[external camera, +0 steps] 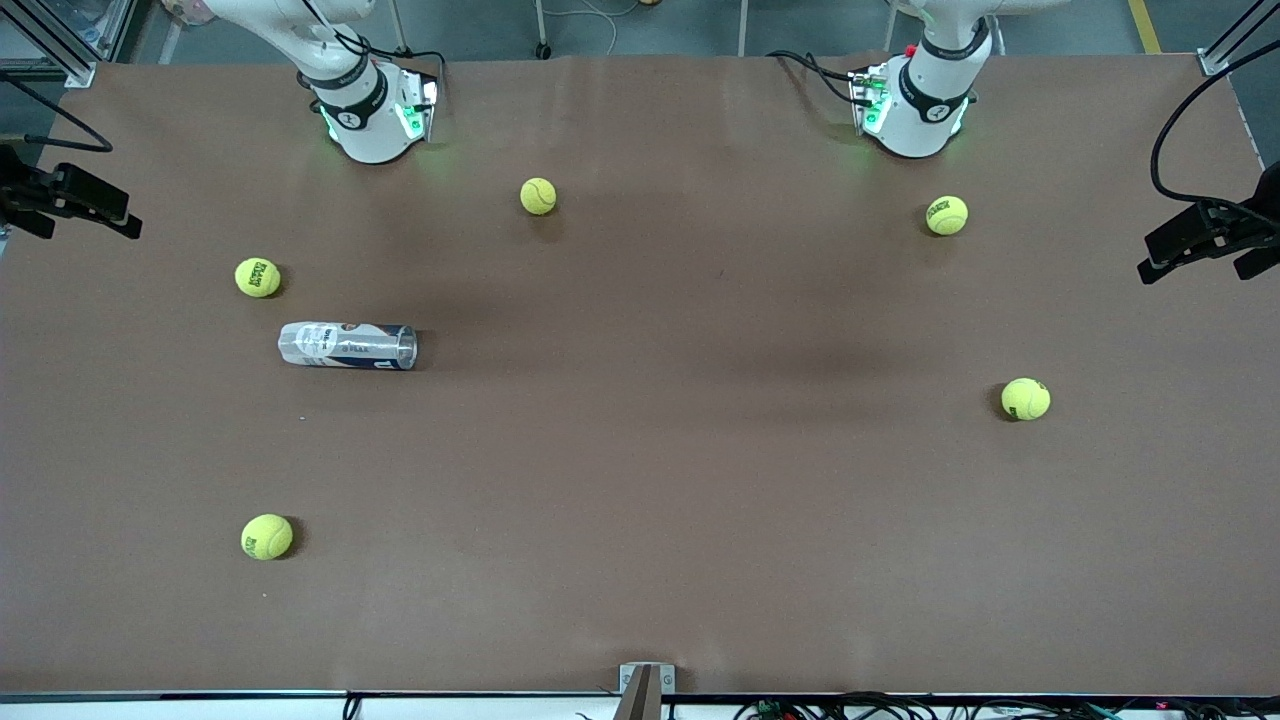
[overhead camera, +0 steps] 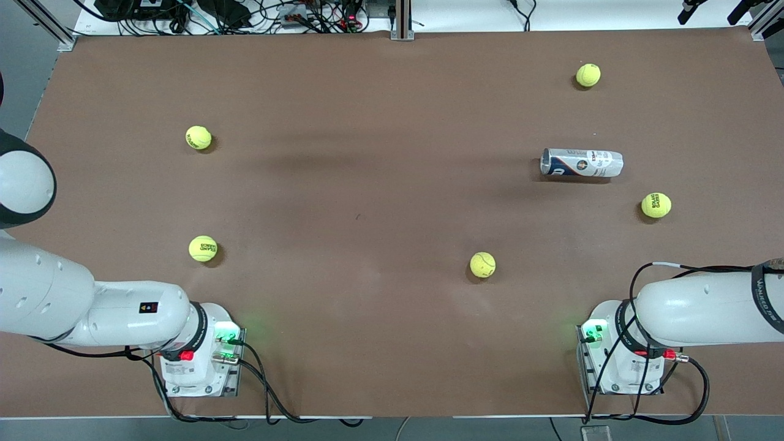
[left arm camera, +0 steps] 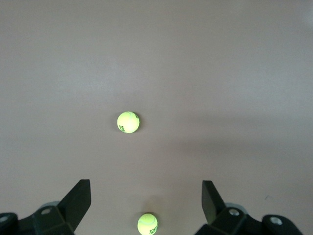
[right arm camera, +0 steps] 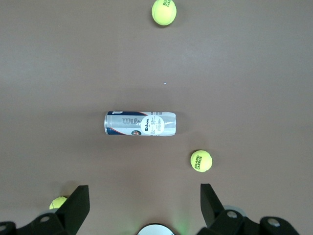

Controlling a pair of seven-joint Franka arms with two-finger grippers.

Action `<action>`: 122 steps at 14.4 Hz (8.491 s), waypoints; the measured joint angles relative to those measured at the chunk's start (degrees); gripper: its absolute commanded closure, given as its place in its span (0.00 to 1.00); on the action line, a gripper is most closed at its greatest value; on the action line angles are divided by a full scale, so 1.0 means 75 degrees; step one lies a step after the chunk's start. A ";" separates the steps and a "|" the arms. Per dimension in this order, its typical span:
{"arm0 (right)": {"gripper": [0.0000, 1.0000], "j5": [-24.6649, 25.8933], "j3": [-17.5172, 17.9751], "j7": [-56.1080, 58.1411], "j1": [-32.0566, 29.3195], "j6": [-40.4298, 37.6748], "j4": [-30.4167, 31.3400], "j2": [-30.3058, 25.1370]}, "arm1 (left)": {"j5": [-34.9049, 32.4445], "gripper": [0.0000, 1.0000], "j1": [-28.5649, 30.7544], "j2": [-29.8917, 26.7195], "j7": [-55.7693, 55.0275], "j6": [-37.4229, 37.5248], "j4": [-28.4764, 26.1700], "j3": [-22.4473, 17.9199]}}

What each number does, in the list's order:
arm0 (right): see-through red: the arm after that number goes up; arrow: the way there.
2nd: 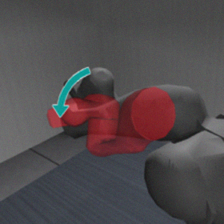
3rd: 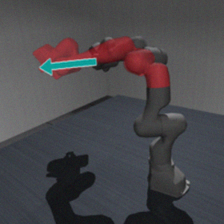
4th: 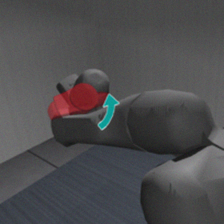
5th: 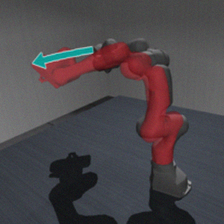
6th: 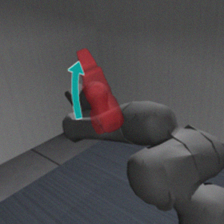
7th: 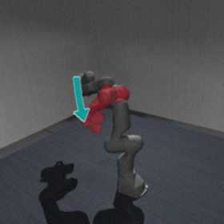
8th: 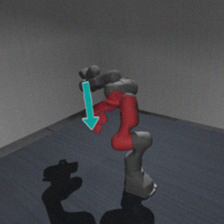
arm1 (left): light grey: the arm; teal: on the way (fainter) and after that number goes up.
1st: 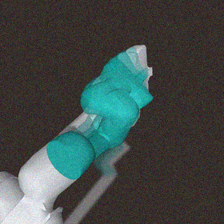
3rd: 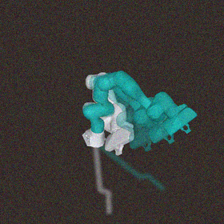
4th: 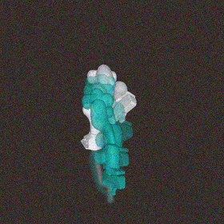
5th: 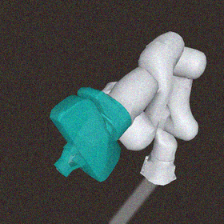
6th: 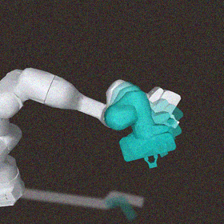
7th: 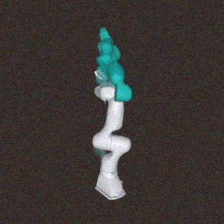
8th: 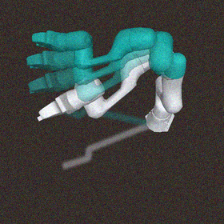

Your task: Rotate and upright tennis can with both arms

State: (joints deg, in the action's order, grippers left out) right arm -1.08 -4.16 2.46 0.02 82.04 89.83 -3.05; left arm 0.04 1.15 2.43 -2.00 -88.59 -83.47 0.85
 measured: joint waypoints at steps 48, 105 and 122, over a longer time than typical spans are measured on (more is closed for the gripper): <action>0.00 -0.0090 0.0030 -1.2311 0.0778 0.5778 0.5103 0.1595 | 0.0000 0.00 0.0007 0.0000 0.0000 0.0000 0.0011 0.0000; 0.38 0.0451 -0.0342 -1.7793 0.7265 0.5764 -0.3402 0.7765 | 0.0000 0.00 0.0018 0.0000 0.0000 0.0000 0.0016 0.0004; 0.00 0.0798 -0.0756 -1.8546 0.7873 0.6225 -0.4185 0.8670 | 0.1327 0.00 -0.0315 0.1032 -0.0025 0.0644 -0.0809 0.0231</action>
State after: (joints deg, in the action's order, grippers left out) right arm 4.90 -9.83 -136.63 59.06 128.72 58.44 61.97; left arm 9.99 -1.21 10.17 -2.19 -83.76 -89.54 2.58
